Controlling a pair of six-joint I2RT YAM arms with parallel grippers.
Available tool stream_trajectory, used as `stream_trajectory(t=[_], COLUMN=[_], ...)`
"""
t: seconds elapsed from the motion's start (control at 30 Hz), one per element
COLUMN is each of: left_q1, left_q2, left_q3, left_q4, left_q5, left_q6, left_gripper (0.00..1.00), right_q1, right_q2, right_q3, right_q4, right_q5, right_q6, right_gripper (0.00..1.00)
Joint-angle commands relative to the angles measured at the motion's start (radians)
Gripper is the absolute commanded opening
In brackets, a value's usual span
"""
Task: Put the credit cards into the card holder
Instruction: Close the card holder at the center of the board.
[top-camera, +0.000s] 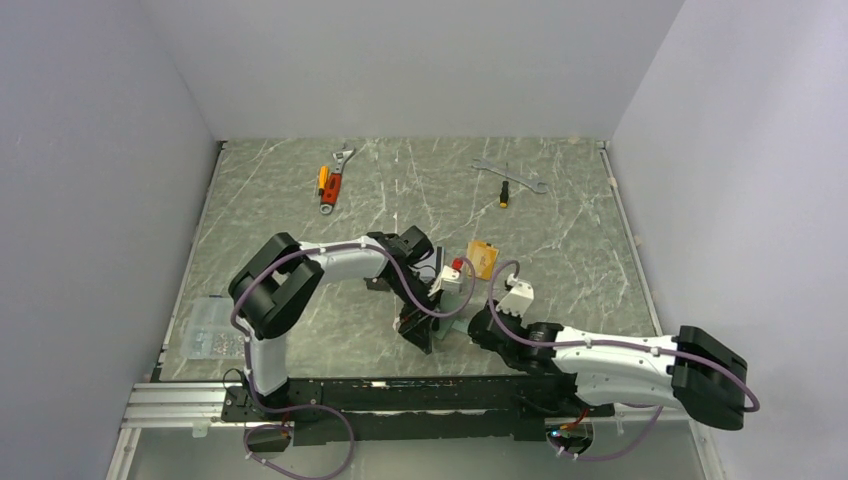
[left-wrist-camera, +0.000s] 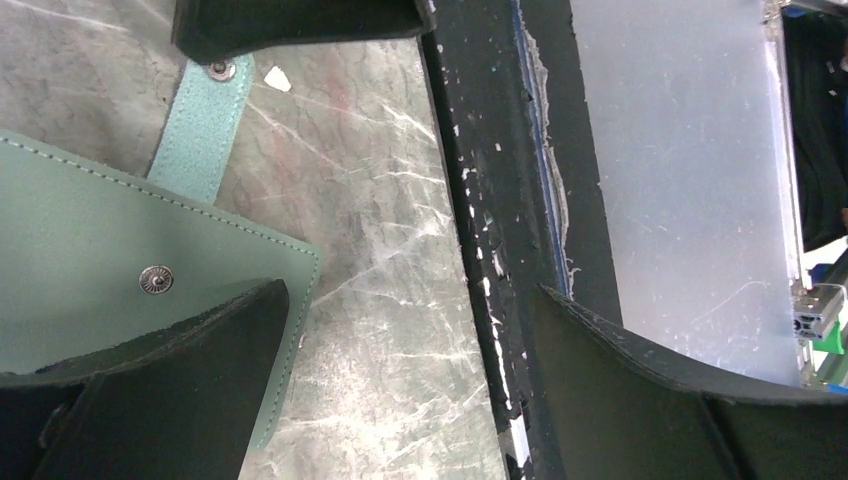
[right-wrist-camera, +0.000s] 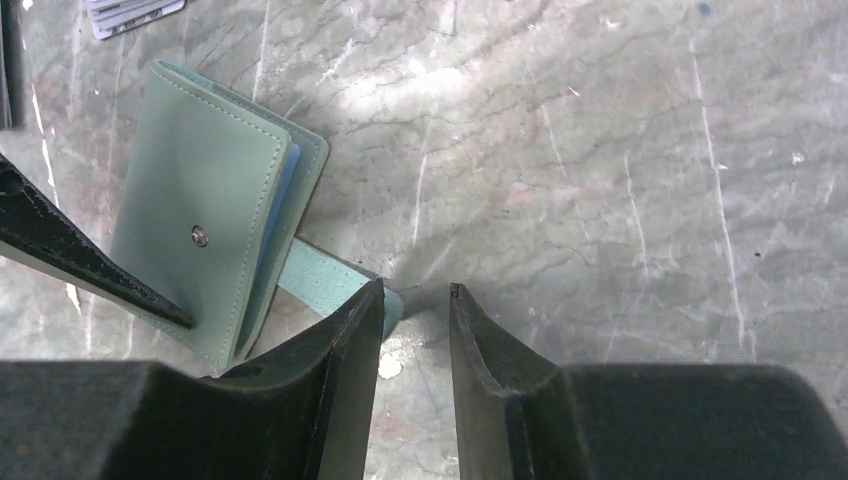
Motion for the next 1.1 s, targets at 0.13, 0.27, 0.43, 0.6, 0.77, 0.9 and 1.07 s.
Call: stream_trajectory(t=[0.13, 0.27, 0.43, 0.6, 0.77, 0.9, 1.07], left_q1=[0.005, 0.022, 0.045, 0.081, 0.197, 0.304, 0.346], left_q2=[-0.061, -0.113, -0.182, -0.286, -0.322, -0.373, -0.601], left_q3=[0.068, 0.125, 0.218, 0.276, 0.301, 0.284, 0.109], left_q4=[0.008, -0.062, -0.161, -0.194, -0.216, -0.204, 0.048], left_q5=[-0.249, -0.249, -0.285, -0.395, -0.422, -0.427, -0.577], left_q6=[-0.116, -0.111, -0.087, -0.085, -0.139, -0.192, -0.234], left_gripper=[0.99, 0.99, 0.99, 0.99, 0.99, 0.99, 0.99], right_q1=[-0.049, -0.165, -0.286, -0.350, -0.411, -0.439, -0.444], right_q2=[-0.182, -0.274, -0.318, -0.218, 0.014, 0.194, 0.367], right_q3=[-0.053, -0.059, -0.002, 0.132, 0.285, 0.378, 0.449], right_q4=[-0.032, 0.008, 0.005, 0.012, 0.061, 0.113, 0.096], right_q5=[-0.035, -0.147, -0.261, -0.329, -0.425, -0.478, -0.517], right_q6=[0.043, -0.048, -0.134, -0.227, -0.334, -0.398, -0.450], right_gripper=[0.36, 0.38, 0.46, 0.63, 0.64, 0.63, 0.50])
